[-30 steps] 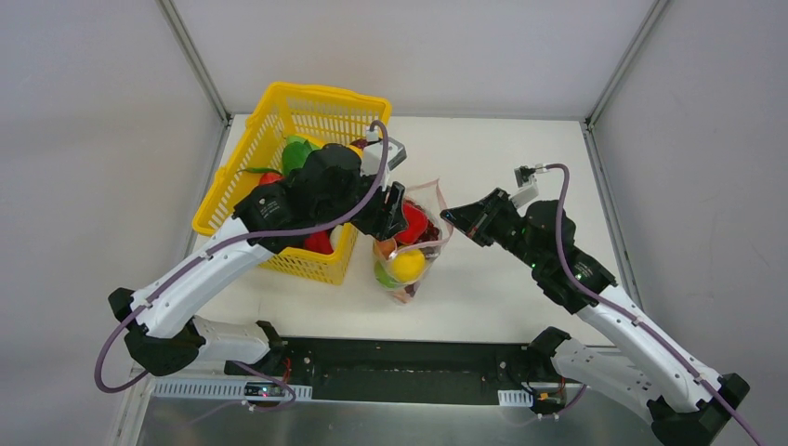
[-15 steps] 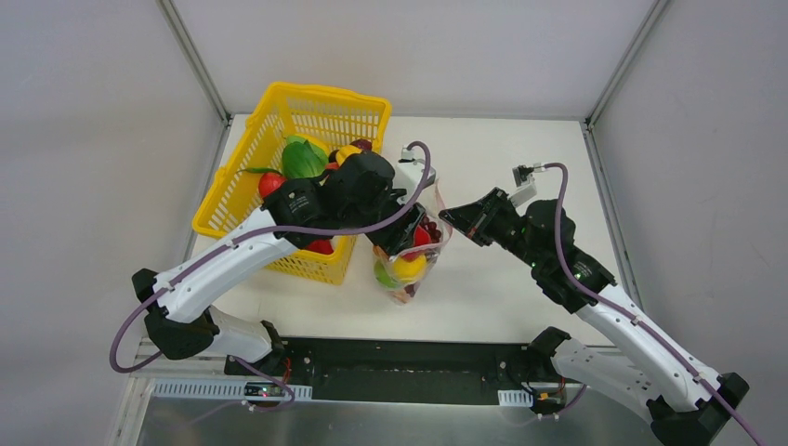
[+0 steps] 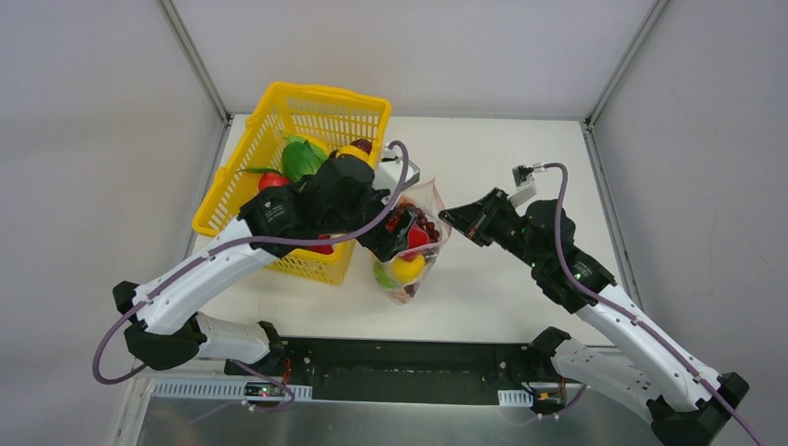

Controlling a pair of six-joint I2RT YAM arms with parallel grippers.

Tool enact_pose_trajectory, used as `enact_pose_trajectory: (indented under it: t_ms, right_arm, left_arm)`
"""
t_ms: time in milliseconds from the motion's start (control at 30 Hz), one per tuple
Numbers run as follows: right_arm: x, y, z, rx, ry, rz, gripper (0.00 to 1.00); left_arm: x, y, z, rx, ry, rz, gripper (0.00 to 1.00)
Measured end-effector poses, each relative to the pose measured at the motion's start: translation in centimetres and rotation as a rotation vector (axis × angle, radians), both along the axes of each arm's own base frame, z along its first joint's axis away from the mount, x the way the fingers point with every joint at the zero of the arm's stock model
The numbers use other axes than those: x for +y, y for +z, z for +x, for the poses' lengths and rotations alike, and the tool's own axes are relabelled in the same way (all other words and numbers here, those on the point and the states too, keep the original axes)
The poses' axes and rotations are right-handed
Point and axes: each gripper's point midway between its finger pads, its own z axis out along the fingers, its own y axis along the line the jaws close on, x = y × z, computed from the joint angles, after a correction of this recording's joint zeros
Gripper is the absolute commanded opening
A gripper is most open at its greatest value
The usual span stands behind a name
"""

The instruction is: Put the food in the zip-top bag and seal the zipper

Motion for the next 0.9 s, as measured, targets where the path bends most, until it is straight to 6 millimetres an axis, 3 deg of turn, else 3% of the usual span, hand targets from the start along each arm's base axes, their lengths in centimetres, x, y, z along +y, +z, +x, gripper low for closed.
enact_pose_trajectory:
  t_ms: [67, 233, 333, 433, 633, 900]
  right_arm:
    - [0.0, 0.0, 0.0, 0.0, 0.0, 0.0, 0.03]
    - [0.0, 0.0, 0.0, 0.0, 0.0, 0.0, 0.04]
    - [0.0, 0.0, 0.0, 0.0, 0.002, 0.0, 0.03]
    - [0.1, 0.0, -0.1, 0.002, 0.009, 0.0, 0.03]
    - [0.7, -0.5, -0.1, 0.015, 0.033, -0.006, 0.03]
    - [0.7, -0.6, -0.1, 0.009, 0.041, -0.018, 0.03]
  left_arm:
    - [0.6, 0.9, -0.1, -0.025, 0.012, -0.025, 0.79]
    - [1.9, 3.7, -0.3, -0.104, 0.044, -0.125, 0.6]
    - [2.1, 4.2, -0.5, -0.115, 0.038, -0.14, 0.55]
    - [1.0, 3.2, -0.5, -0.081, 0.007, -0.12, 0.53]
    - [-1.5, -0.8, 0.7, -0.002, -0.005, -0.026, 0.47]
    - [-1.2, -2.6, 2.2, -0.027, 0.09, 0.091, 0.48]
